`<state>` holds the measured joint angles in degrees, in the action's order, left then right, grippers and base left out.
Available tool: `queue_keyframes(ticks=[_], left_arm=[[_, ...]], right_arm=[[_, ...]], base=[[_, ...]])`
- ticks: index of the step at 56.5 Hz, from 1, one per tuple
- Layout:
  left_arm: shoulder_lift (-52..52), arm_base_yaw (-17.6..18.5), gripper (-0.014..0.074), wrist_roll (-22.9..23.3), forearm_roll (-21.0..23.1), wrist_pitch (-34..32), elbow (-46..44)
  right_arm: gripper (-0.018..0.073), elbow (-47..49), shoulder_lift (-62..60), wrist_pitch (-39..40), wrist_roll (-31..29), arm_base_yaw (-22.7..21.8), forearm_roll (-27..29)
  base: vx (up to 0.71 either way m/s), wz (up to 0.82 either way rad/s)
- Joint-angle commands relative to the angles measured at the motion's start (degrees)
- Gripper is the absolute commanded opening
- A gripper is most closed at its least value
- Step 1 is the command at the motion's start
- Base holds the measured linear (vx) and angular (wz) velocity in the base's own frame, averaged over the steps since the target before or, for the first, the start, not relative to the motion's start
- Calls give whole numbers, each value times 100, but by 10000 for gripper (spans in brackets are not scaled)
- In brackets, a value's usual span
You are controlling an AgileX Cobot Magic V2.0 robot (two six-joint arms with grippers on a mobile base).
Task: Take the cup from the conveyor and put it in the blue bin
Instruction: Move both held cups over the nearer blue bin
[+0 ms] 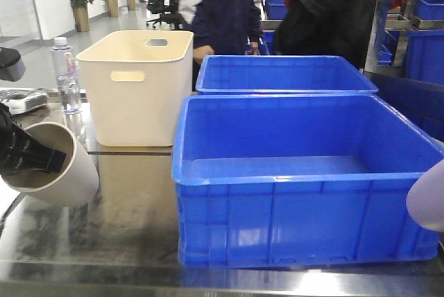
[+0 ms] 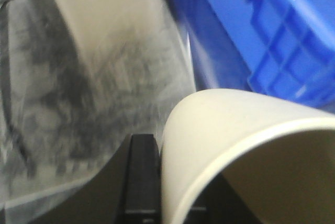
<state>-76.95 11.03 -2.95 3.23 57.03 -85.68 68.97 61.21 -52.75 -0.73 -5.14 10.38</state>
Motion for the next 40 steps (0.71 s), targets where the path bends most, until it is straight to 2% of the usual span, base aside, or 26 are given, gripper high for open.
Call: queue_keyframes(ticks=[1, 19, 40], left_arm=[[187, 23, 1, 21, 33, -391, -165], [187, 23, 1, 21, 33, -391, -165], [187, 23, 1, 21, 33, -391, -165]], right_arm=[[-9, 180, -96, 415, -24, -18, 65], [-9, 180, -96, 441, -24, -18, 65], [-9, 180, -96, 441, -24, -18, 65]], base=[[19, -15], [16, -8], [3, -2]])
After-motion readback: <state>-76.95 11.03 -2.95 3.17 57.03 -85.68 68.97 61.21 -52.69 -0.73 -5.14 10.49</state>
